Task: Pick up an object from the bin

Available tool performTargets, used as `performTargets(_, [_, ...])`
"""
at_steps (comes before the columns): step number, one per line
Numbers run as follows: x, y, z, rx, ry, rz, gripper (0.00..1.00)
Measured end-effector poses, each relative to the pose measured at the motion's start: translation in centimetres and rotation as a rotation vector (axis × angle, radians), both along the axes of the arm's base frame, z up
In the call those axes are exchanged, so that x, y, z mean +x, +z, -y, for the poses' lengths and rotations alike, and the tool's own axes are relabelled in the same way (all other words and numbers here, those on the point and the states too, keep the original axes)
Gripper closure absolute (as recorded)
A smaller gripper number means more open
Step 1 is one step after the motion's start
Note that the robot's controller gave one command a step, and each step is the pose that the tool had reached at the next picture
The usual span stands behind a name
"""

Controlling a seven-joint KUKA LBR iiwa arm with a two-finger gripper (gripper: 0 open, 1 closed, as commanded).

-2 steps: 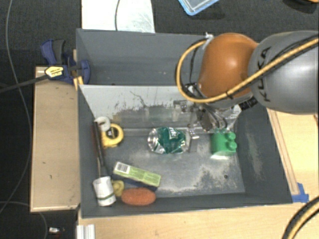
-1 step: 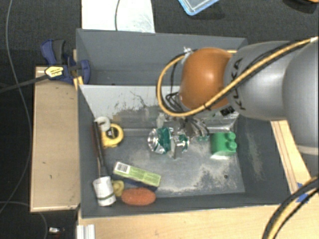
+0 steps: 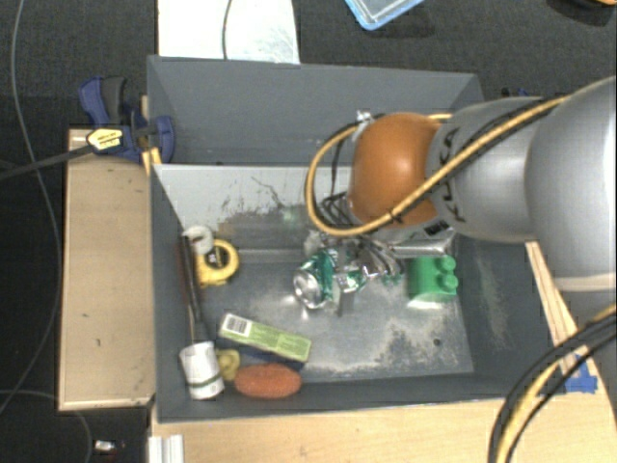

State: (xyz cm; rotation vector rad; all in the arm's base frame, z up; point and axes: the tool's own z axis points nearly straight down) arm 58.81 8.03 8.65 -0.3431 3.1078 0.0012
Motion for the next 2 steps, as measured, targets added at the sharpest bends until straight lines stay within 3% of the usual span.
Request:
performTargets(1, [0.0, -1.7, 1.8, -0.001, -0.021, -0.003, 0.0])
performTargets(2, [-0.2, -1.6, 5.0, 0.0, 0.028, -0.002, 0.0])
